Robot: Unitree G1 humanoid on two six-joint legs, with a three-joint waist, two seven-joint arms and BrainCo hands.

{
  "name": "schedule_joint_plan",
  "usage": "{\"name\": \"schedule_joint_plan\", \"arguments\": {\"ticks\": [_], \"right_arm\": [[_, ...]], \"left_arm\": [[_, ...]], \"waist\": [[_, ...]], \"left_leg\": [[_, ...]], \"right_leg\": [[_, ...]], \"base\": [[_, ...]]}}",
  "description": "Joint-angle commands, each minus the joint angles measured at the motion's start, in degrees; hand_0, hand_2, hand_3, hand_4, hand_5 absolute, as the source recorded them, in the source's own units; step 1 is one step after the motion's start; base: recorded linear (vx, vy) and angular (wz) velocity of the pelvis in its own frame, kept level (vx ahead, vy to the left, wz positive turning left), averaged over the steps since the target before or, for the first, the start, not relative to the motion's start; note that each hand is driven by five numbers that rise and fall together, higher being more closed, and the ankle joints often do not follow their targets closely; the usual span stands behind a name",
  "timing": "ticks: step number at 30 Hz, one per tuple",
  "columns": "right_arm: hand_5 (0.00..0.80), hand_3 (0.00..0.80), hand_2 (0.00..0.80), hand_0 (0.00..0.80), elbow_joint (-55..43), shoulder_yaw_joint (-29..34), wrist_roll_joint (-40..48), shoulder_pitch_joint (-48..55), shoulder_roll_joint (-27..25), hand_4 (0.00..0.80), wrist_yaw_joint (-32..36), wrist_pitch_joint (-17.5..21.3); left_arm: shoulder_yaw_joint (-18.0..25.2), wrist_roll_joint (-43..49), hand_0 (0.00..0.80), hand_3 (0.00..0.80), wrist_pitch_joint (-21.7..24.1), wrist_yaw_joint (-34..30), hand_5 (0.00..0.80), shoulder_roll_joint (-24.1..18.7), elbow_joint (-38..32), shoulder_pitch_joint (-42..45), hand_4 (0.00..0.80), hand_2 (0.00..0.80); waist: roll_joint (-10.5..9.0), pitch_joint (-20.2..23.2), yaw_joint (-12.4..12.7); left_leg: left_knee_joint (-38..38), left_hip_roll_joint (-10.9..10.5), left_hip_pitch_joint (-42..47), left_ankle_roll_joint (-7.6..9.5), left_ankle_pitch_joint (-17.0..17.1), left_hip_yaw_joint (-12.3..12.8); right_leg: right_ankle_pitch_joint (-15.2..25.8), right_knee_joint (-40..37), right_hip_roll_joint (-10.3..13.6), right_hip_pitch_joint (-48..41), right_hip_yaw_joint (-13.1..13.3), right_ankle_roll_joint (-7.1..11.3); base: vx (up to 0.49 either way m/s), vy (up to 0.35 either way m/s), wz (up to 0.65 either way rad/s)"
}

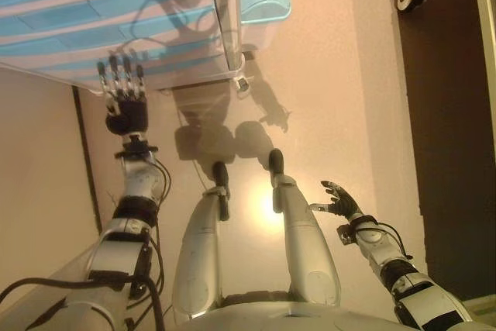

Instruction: Open the drawer and pick up the medicine

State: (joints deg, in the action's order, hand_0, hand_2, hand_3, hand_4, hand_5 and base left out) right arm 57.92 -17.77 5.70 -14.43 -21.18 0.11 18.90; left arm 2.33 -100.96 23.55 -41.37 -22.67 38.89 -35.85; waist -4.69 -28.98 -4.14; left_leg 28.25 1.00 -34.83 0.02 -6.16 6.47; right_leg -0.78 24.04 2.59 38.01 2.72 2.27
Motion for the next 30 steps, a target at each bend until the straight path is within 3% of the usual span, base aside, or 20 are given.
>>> {"name": "schedule_joint_plan", "arguments": {"ticks": [1,18,23,26,30], "right_arm": [[0.0,0.0,0.0,0.0,-1.45,-2.85,2.89,3.89,-0.24,0.0,-0.64,2.2],[0.0,0.0,0.0,0.0,-2.09,-4.74,3.11,5.56,-0.07,0.0,-0.54,4.13],[0.0,0.0,0.0,0.0,-3.3,-4.75,3.83,5.53,0.29,0.0,-0.22,3.98],[0.0,0.0,0.0,0.0,-3.88,-4.86,3.96,5.29,0.64,0.0,-0.28,3.6],[0.0,0.0,0.0,0.0,-4.2,-5.1,4.03,5.05,0.99,0.0,-0.5,3.51]], "left_arm": [[1.61,-4.15,0.0,0.0,-0.3,-2.65,0.0,-4.34,-2.32,-1.99,0.0,0.0],[0.53,-8.9,0.0,0.0,-1.19,-1.23,0.0,-12.45,-0.66,-12.65,0.0,0.0],[-0.37,-2.65,0.0,0.0,0.54,6.95,0.0,-12.61,0.87,-12.34,0.0,0.0],[-0.58,1.86,0.0,0.0,-1.12,14.38,0.0,-13.08,5.12,-11.06,0.0,0.0],[-1.2,6.12,0.0,0.0,-5.49,17.9,0.0,-13.36,11.28,-9.45,0.0,0.0]], "waist": [[-1.29,2.94,-0.5],[-3.23,1.26,-1.26],[-3.53,0.99,-1.07],[-3.52,0.78,-0.97],[-3.44,0.61,-0.86]], "left_leg": [[2.86,-3.22,-1.12,3.14,-5.33,1.27],[4.07,-2.81,-0.87,2.91,-6.75,1.56],[3.69,-2.91,-0.21,2.88,-6.67,1.51],[3.21,-2.99,0.35,2.81,-6.35,1.44],[2.68,-2.96,0.82,2.75,-6.01,1.59]], "right_leg": [[1.45,-3.52,-1.96,-1.52,-0.9,-0.33],[2.71,-5.23,-1.75,-2.98,-1.39,-0.28],[3.1,-6.03,-1.66,-3.92,-1.63,0.0],[3.26,-6.53,-1.56,-4.56,-1.79,0.18],[3.08,-6.97,-1.33,-5.26,-2.19,0.22]], "base": [[0.017,-0.04,0.03],[0.005,-0.007,0.01],[0.007,-0.021,0.01],[0.01,-0.021,0.06],[0.002,-0.003,0.01]]}}
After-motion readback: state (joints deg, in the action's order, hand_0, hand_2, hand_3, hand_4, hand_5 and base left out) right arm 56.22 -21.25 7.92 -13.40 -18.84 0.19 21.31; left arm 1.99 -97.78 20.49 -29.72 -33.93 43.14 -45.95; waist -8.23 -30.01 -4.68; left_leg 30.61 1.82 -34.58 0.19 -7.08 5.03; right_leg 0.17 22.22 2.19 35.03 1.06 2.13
